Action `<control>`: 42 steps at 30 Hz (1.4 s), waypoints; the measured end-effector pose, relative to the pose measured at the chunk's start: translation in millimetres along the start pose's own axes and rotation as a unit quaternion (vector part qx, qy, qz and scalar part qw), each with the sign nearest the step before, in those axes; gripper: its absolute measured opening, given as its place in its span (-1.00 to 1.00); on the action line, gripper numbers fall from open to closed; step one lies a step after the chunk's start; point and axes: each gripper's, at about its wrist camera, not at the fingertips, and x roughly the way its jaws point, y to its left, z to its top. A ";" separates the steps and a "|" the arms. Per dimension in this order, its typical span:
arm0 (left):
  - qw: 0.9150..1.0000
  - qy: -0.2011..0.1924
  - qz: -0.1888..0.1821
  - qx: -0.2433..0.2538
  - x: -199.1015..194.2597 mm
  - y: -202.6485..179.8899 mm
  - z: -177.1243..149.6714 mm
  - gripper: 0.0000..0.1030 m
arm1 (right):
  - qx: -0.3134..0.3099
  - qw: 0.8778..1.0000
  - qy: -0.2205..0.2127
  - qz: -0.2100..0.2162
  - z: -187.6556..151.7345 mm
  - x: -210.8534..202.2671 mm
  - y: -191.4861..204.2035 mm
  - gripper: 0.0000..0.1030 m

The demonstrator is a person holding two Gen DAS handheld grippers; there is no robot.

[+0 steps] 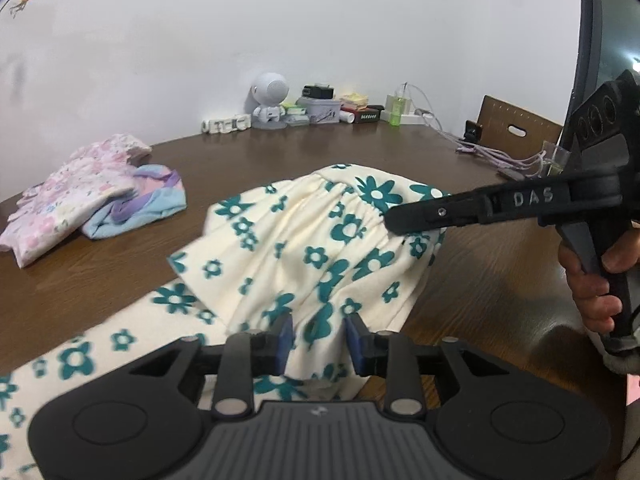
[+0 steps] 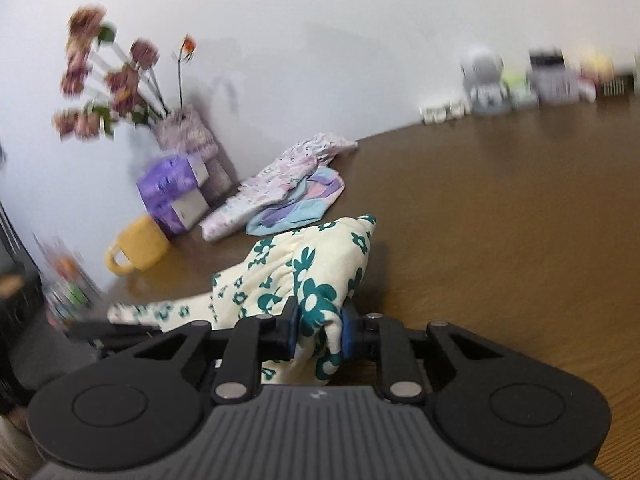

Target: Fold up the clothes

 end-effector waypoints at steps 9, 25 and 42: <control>0.999 -0.020 0.018 0.042 16.0 -9.0 25.3 -0.36 | -0.111 0.990 -0.014 -0.088 19.7 -20.9 19.6 -0.64; 1.000 0.009 -0.005 0.009 35.0 12.8 23.7 -0.22 | -0.251 0.959 -0.039 -0.125 12.0 -19.4 74.4 -0.64; 0.995 -0.020 0.028 -0.098 -56.8 62.0 -33.9 -0.04 | -0.477 0.876 0.021 -0.065 -35.4 31.2 174.3 -0.64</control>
